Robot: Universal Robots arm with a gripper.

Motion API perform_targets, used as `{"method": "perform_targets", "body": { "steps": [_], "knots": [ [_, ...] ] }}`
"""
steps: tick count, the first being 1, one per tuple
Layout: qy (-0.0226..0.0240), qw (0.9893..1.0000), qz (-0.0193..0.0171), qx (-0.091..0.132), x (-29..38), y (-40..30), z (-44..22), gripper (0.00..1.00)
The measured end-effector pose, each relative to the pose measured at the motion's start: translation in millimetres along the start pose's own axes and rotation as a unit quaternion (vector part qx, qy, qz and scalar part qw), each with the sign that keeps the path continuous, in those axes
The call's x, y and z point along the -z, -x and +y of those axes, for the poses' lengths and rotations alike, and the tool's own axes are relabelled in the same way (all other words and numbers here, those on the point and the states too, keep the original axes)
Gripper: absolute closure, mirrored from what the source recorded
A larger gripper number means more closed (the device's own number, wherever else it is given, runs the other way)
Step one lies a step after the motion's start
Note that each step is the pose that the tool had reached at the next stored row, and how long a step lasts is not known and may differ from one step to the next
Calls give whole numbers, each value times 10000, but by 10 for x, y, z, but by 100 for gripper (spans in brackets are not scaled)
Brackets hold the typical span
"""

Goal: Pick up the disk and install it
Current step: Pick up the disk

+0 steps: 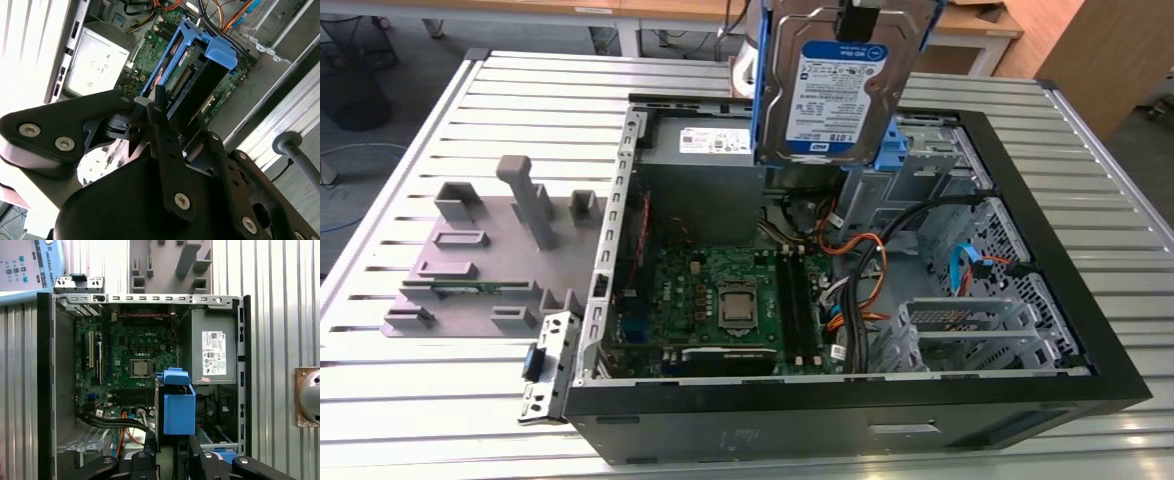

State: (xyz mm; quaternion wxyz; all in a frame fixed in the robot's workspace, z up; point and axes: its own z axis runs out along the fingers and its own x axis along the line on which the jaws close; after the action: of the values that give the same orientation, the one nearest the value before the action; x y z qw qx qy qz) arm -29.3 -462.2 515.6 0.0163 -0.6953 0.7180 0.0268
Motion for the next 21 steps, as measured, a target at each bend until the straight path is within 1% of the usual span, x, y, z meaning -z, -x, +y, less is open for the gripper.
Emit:
{"method": "perform_targets", "body": {
  "steps": [6, 13, 17, 21],
  "knots": [
    [0, 10000, 0, 0, -24, -12, -1, 65],
    [0, 10000, -1, 0, -26, -24, -1, 65],
    [0, 10000, 0, 0, -25, -57, -2, 65],
    [0, 10000, 0, 0, -27, -120, -4, 65]
  ]
}}
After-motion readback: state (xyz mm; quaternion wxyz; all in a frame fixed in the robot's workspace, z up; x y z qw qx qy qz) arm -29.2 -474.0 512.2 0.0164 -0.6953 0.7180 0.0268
